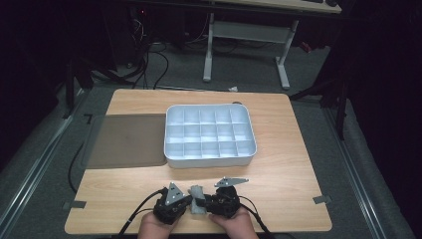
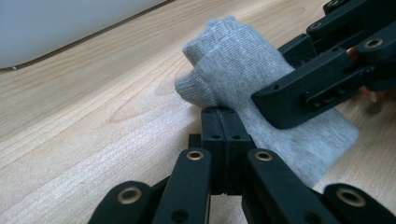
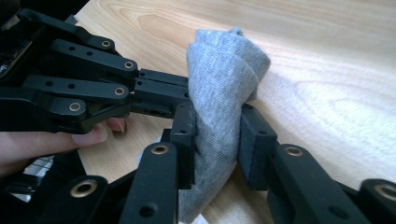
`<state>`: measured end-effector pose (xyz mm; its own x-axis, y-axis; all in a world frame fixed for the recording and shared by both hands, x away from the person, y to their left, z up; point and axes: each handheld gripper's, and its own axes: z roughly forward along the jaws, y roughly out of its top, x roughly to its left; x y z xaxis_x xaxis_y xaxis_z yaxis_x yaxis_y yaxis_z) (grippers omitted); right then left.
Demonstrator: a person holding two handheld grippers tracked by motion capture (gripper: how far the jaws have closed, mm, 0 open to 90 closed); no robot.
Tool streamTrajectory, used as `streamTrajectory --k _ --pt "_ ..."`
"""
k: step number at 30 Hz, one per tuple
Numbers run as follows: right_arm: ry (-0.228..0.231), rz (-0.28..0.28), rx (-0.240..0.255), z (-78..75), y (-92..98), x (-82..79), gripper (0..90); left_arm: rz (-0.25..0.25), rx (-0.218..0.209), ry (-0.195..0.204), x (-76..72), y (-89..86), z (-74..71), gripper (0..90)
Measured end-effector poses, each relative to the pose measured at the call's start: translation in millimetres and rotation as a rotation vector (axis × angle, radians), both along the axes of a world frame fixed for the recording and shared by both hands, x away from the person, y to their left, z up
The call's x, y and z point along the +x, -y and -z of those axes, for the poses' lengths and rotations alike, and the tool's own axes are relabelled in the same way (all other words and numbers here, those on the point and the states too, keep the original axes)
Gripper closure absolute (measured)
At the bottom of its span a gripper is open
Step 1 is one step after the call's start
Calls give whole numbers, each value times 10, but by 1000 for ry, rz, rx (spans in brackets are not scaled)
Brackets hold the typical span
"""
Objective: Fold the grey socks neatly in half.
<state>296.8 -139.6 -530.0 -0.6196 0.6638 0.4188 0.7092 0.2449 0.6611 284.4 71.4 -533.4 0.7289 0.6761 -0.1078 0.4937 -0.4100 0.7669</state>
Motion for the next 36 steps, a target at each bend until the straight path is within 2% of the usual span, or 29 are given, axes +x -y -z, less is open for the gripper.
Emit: streamTrajectory --k 2,4,5,11,13,14,16,19,20,24,28,31,36 --pt "20 6 -9 -24 20 3 736 -6 -13 -2 23 -14 -12 802" --pt "37 4 -10 -57 59 17 740 -6 -16 -1 30 -25 -17 766" --pt "48 9 -15 -88 83 20 740 -17 -19 14 42 -61 -28 746" --pt "115 31 -102 -212 258 64 739 -71 -37 28 111 -254 -55 662" --pt "115 38 -117 -226 293 72 738 -83 -43 34 117 -278 -61 652" --pt "111 47 -147 -248 360 89 737 -107 -46 51 137 -363 -82 645" --pt "113 52 -175 -266 417 101 737 -123 -45 62 157 -438 -97 625" --pt "110 62 -197 -288 480 114 735 -138 -47 65 175 -497 -107 604" --pt "110 68 -227 -309 520 122 734 -160 -53 70 196 -570 -116 599" --pt "109 88 -298 -358 587 141 734 -192 -57 70 213 -691 -122 588" --pt "91 100 -357 -404 681 164 735 -199 -19 67 211 -761 -84 582" --pt "90 92 -403 -437 741 183 734 -211 -24 54 224 -808 -75 575" --pt "75 88 -454 -481 824 198 733 -220 -14 80 223 -830 -96 555"
